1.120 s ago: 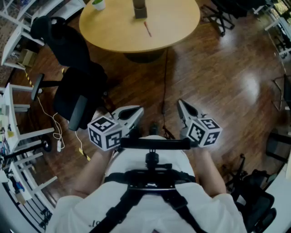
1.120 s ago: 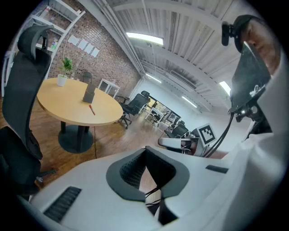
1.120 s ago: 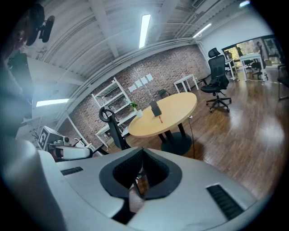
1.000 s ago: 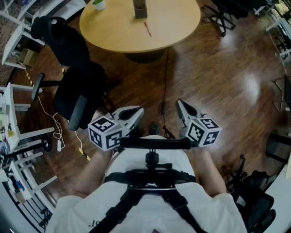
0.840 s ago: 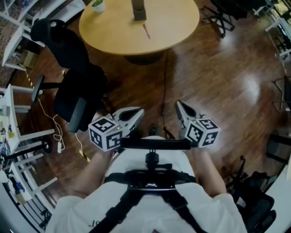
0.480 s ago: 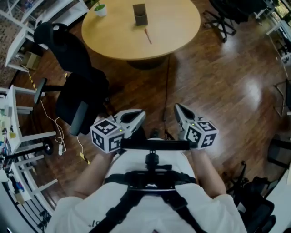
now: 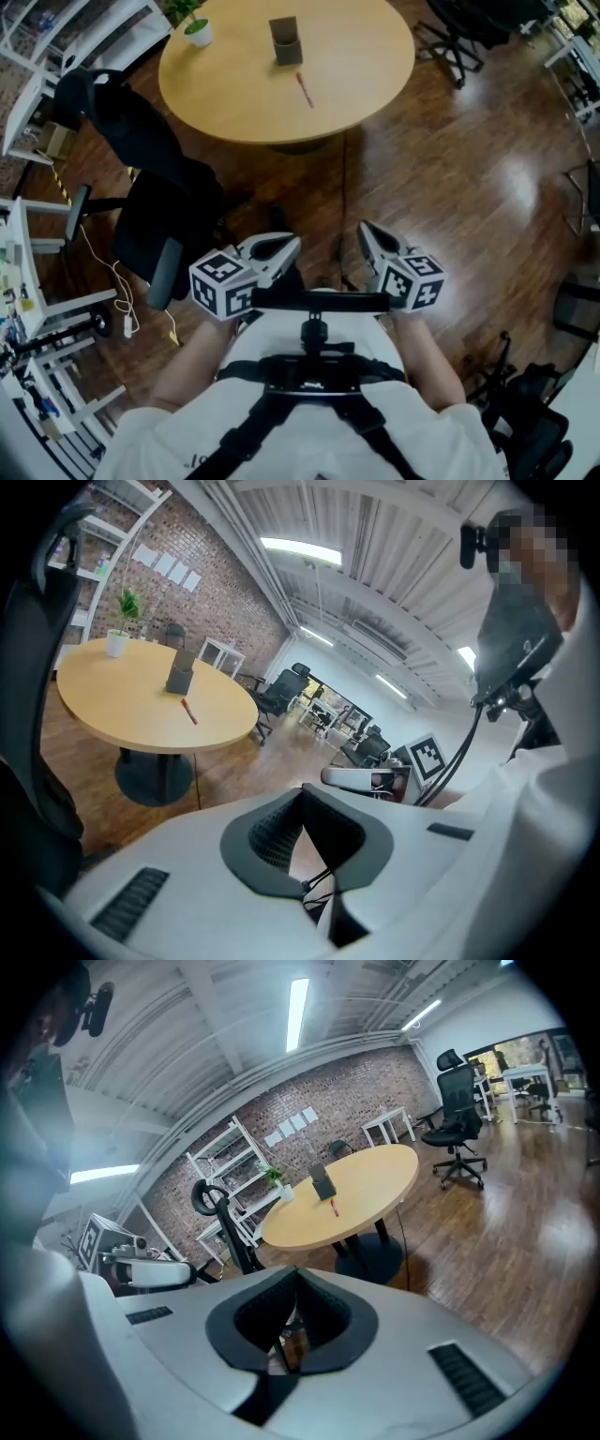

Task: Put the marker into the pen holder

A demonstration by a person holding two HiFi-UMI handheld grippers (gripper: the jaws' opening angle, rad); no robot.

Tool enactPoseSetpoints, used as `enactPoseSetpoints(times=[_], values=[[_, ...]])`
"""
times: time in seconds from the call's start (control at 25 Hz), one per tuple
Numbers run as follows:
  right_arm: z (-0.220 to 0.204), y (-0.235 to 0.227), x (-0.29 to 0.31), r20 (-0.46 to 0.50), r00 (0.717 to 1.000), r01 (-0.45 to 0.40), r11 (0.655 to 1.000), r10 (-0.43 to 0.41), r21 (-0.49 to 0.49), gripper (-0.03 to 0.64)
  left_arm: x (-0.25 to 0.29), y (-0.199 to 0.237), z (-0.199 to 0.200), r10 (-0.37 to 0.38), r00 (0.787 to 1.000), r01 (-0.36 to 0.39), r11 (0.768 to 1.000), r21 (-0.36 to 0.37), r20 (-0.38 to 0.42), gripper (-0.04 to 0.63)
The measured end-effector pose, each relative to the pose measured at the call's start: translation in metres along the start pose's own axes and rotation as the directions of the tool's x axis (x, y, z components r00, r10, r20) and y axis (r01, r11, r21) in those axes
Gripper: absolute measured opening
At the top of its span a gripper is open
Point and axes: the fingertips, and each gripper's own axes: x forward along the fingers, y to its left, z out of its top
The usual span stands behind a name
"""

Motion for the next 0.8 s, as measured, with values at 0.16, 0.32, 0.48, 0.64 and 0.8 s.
enactPoseSetpoints(times=[0.16,0.32,0.48,0.64,0.8], values=[[0.02,-0.008,0.043,-0.011,0.999,0.034,0.999,-0.034,0.025,-0.005,0.012,0.043,0.026,-0.036,0.999,0.036,0.999,-0.014,-0.022,-0.006],[0.067,-0.011,0.099,0.004,0.998,0.059,0.998,-0.059,0.037,-0.004,0.018,0.095,0.076,-0.071,0.997,0.071,0.997,-0.015,-0.032,-0.006],[0.111,-0.001,0.142,-0.003,0.997,0.083,0.996,-0.083,0.04,-0.005,0.014,0.135,0.118,-0.096,0.994,0.096,0.995,0.002,-0.053,-0.006],[0.143,0.0,0.178,-0.002,0.994,0.112,0.994,-0.112,0.018,0.002,0.01,0.167,0.155,-0.113,0.993,0.113,0.994,0.011,-0.036,-0.006],[0.164,-0.002,0.208,-0.017,0.992,0.126,0.992,-0.126,-0.003,0.006,0.008,0.189,0.173,-0.128,0.991,0.128,0.992,0.002,-0.03,-0.006]])
